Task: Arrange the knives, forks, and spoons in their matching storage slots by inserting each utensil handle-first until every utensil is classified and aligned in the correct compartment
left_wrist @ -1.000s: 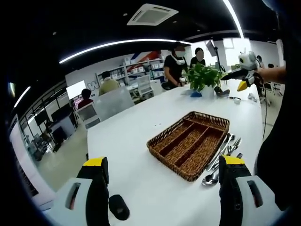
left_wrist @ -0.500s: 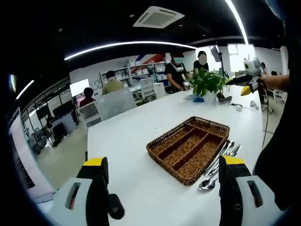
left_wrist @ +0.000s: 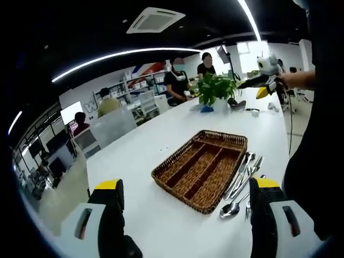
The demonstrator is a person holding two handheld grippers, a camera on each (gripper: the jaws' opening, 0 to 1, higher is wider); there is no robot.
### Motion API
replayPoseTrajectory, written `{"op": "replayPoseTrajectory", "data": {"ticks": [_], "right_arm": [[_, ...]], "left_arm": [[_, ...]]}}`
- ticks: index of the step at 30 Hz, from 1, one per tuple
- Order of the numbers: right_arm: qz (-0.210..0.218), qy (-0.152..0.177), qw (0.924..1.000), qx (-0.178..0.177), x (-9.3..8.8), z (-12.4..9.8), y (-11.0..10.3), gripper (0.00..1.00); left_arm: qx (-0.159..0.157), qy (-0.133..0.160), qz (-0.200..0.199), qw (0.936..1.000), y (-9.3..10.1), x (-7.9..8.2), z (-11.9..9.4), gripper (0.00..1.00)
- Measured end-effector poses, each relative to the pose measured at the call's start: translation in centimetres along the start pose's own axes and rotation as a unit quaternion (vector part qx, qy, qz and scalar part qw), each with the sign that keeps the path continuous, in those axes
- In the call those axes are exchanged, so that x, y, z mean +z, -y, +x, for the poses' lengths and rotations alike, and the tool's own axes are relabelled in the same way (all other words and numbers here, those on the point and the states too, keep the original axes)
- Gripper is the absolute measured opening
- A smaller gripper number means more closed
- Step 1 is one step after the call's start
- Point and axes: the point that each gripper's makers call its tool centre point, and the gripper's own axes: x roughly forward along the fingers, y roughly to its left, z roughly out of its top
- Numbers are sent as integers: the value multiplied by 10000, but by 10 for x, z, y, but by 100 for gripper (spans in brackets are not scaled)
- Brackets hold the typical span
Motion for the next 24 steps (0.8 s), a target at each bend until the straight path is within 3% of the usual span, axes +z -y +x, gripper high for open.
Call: {"op": "replayPoseTrajectory", "data": {"ticks": [9, 12, 14, 17, 22, 24], "right_arm": [[27, 82, 10000, -5, 2, -4, 1, 100], [10, 69, 10000, 15, 1, -6, 0, 100], [7, 79, 10000, 15, 0, -7, 1, 100], [106, 114, 9999, -18, 1, -9, 3, 100], [130, 196, 9997, -46, 5, -12, 1, 100], [121, 204, 9997, -56, 4, -12, 0, 100]], "left_arm": [[-155, 45, 135, 9998, 5, 21, 12, 100], [-394, -92, 382, 9985, 15, 20, 20, 98], [-496, -118, 580, 9970, 18, 22, 23, 89], [-690, -62, 578, 9959, 28, 28, 31, 96], [-1125, -217, 866, 9896, 45, 28, 43, 93], [-1486, -382, 892, 9841, 58, 20, 47, 91]]}}
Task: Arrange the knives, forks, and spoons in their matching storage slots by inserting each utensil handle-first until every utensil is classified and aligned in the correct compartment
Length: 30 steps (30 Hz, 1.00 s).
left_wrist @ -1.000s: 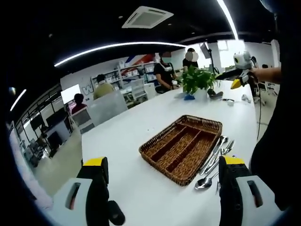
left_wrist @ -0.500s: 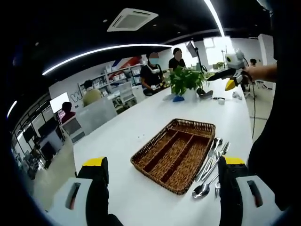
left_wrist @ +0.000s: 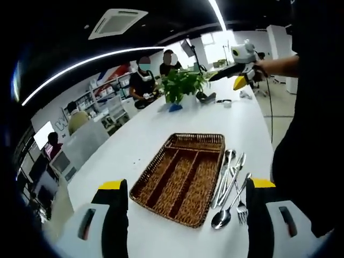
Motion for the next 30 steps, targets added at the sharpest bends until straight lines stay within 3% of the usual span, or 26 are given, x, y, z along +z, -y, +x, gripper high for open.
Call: {"op": "replayPoseTrajectory", "data": {"ticks": [2, 11, 17, 22, 24, 26, 30], "right_arm": [[5, -9, 10000, -2, -1, -1, -1, 100], [84, 41, 9999, -54, -1, -8, 1, 100], [110, 42, 9999, -93, -3, -10, 3, 100], [142, 36, 9999, -90, -5, -10, 3, 100], [168, 31, 9998, -74, -6, -10, 3, 100], [183, 28, 9998, -77, -7, -11, 3, 100], [187, 23, 9998, -79, -8, -12, 4, 100]], "left_arm": [[-67, -182, 288, 9994, 2, -7, 7, 89], [-579, -667, 615, 9942, 19, -37, 36, 82], [-854, -851, 970, 9880, 29, -47, 44, 75], [-1005, -982, 1011, 9849, 37, -61, 53, 69], [-1267, -1159, 1053, 9795, 46, -68, 56, 63], [-1286, -1146, 1128, 9786, 48, -70, 62, 63], [-1604, -1354, 1280, 9693, 61, -82, 68, 50]]}}
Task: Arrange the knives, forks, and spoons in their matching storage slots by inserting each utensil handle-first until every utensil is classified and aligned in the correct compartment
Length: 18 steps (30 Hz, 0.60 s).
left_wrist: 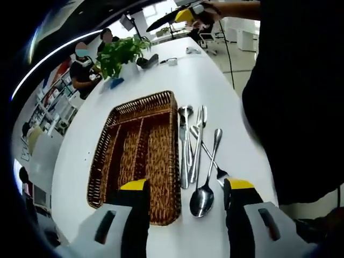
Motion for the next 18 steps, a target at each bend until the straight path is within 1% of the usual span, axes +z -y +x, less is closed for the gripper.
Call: {"op": "replayPoseTrajectory", "data": {"ticks": [2, 7, 9, 11, 12, 14, 15, 17, 18], "right_arm": [[5, 16, 10000, -6, 1, -1, 1, 100], [-1, 24, 10000, -33, 1, -3, 2, 100], [-22, 19, 10000, -66, 0, -5, 3, 100], [21, 23, 10000, -73, -1, -5, 4, 100], [19, 15, 10000, -72, -2, -5, 3, 100], [9, -2, 10000, -60, -3, -5, 2, 100], [13, 7, 10000, -53, -3, -6, 2, 100], [26, 8, 10000, -56, -4, -7, 1, 100], [28, 5, 10000, -66, -5, -8, 2, 100]], "left_arm": [[-46, -1, -16, 10000, 2, -1, 5, 49], [-217, -64, 36, 9997, 9, -5, 15, 44], [-282, -121, 66, 9995, 12, -9, 27, 38], [-502, -237, 61, 9984, 20, -15, 37, 34], [-460, -243, 89, 9986, 19, -16, 41, 33], [-517, -239, 83, 9983, 23, -18, 48, 29], [-527, -218, 100, 9983, 24, -18, 51, 29], [-583, -280, 178, 9977, 27, -22, 57, 28], [-674, -297, 215, 9971, 31, -22, 59, 26]]}}
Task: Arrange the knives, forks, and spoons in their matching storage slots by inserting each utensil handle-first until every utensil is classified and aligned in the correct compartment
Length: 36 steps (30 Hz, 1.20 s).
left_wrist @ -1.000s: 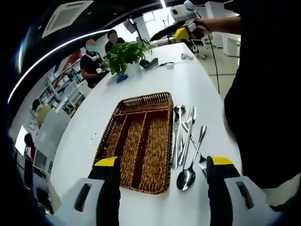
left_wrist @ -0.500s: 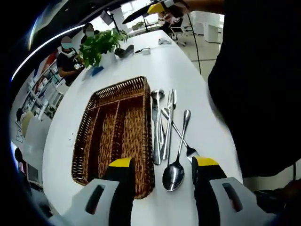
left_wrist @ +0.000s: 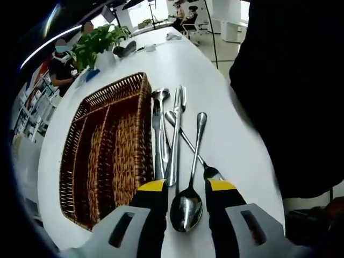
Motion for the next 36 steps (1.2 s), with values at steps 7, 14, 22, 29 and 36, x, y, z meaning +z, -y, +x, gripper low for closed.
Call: {"op": "replayPoseTrajectory", "data": {"ticks": [7, 14, 22, 29, 36], "right_arm": [[62, -18, 9999, -102, -3, -7, 6, 100], [108, 10, 9998, -162, -4, -10, 7, 100], [138, 1, 9997, -189, -7, -15, 7, 100], [166, 1, 9996, -238, -8, -18, 9, 100], [135, 12, 9998, -174, -7, -15, 4, 100]], "left_arm": [[-178, -54, -3, 9998, 2, 3, 17, 17], [-346, -296, 47, 9990, 4, -8, 28, 15], [-412, -302, 128, 9986, 6, -10, 39, 11], [-387, -142, 161, 9990, 6, -7, 40, 4], [-297, -97, -147, 9994, 7, -7, 40, 2]]}}
